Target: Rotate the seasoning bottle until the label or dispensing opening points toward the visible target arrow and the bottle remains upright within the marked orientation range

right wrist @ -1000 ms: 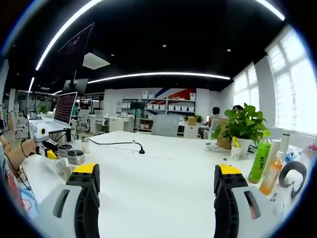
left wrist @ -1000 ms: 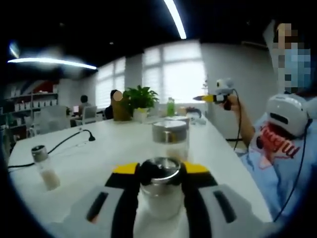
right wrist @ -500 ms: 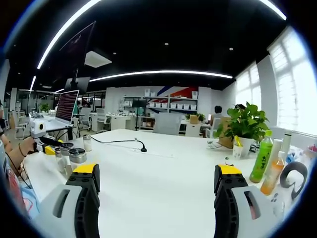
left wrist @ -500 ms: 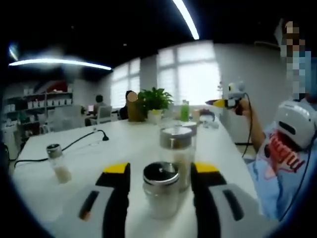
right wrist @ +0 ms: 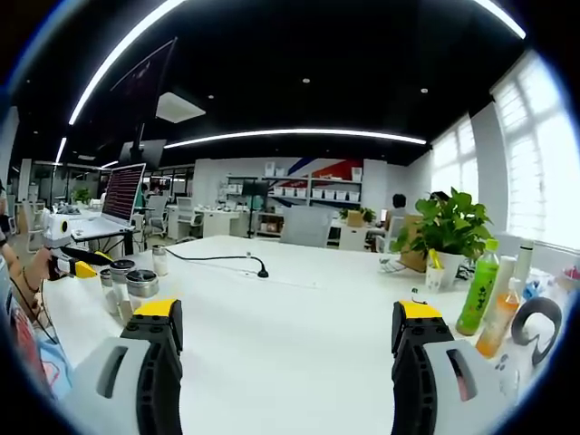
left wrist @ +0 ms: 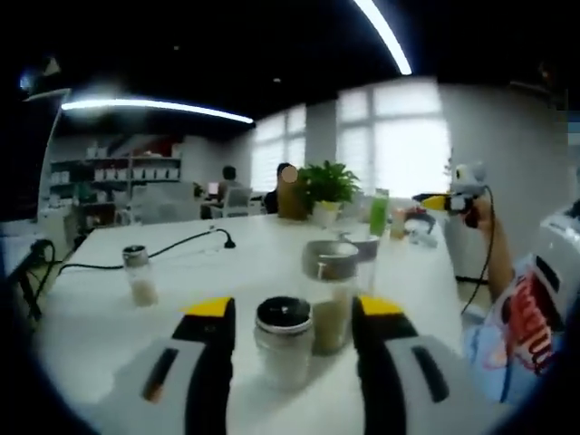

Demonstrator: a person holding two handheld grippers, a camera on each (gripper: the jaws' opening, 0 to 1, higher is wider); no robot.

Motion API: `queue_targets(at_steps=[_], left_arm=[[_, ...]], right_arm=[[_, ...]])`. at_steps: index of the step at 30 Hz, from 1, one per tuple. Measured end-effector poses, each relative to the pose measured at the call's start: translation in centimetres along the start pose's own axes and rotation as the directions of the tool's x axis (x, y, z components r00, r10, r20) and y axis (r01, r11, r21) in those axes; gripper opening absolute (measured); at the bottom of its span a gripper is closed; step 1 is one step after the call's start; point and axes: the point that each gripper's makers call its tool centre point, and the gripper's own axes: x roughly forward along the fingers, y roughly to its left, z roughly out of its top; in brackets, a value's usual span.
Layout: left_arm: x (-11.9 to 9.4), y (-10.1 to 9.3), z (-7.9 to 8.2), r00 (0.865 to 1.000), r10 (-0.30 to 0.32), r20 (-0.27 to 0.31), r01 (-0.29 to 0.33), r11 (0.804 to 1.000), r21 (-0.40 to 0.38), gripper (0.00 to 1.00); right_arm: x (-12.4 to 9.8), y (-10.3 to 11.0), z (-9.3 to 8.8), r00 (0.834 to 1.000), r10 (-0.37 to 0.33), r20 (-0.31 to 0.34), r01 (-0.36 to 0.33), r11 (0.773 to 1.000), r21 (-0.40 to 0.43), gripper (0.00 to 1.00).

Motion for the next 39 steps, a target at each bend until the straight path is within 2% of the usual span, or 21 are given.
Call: queue_targets(at_steps=[3, 5, 6, 7, 9, 11, 14, 18, 24, 30, 34, 39], left_arm=[[-0.2, 0.5, 0.2, 0.995, 0.093, 0.024, -0.093, 0.996, 0.002, 0.54], [-0.5, 1.3, 1.0, 0.984, 0.159, 0.077, -0.163, 0.985, 0.049, 0.51], [-0.5, 1.3, 1.0, 0.982, 0.172, 0.073, -0.178, 0.98, 0.091, 0.47], [-0.5, 1.0, 0.8, 0.983, 0.17, 0.061, -0.176, 0.979, 0.106, 0.45], [-0.4, 0.6, 0.8, 0.984, 0.163, 0.066, -0.168, 0.983, 0.077, 0.47], [-0.2, 0.0, 0.7, 0.986, 0.153, 0.074, -0.153, 0.988, 0.0, 0.49], [0.2, 0.2, 0.2, 0.98, 0.184, 0.08, -0.185, 0.983, 0.005, 0.48], [0.4, 0.3, -0.1, 0.974, 0.209, 0.089, -0.206, 0.978, -0.039, 0.47], [1.2, 0.0, -0.6, 0.972, 0.216, 0.093, -0.212, 0.976, -0.052, 0.44], [1.7, 0.5, -1.2, 0.963, 0.247, 0.105, -0.242, 0.969, -0.059, 0.39], [2.0, 0.6, -0.8, 0.96, 0.242, 0.137, -0.238, 0.97, -0.046, 0.38], [2.2, 0.6, -0.6, 0.959, 0.241, 0.147, -0.237, 0.97, -0.045, 0.38]], right_arm=[[0.0, 0.0, 0.0, 1.0, 0.002, -0.001, -0.002, 1.0, -0.001, 0.99], [-0.1, 0.0, 0.1, 1.0, 0.001, 0.004, -0.001, 1.0, -0.002, 0.99], [-0.1, 0.0, 0.1, 1.0, -0.001, 0.005, 0.001, 1.0, -0.003, 0.99], [-0.1, -0.1, 0.2, 1.0, -0.002, 0.005, 0.002, 1.0, -0.004, 0.99], [-0.1, -0.2, 0.1, 1.0, -0.004, 0.005, 0.004, 1.0, -0.005, 0.99], [-0.1, -0.3, 0.1, 1.0, -0.007, 0.003, 0.007, 1.0, -0.003, 0.99], [-0.2, -0.3, 0.0, 1.0, -0.007, 0.0, 0.007, 1.0, -0.001, 0.99], [-0.2, -0.4, 0.2, 1.0, -0.01, 0.007, 0.01, 1.0, -0.004, 0.99], [-0.2, -0.3, 0.1, 1.0, -0.009, 0.005, 0.009, 1.0, -0.003, 0.99], [-0.2, -0.2, 0.1, 1.0, -0.009, 0.005, 0.009, 1.0, -0.006, 0.99], [-0.3, -0.2, 0.1, 1.0, -0.009, 0.005, 0.009, 1.0, -0.006, 0.99], [-0.4, -0.3, 0.3, 1.0, -0.011, 0.013, 0.012, 1.0, -0.006, 0.99]])
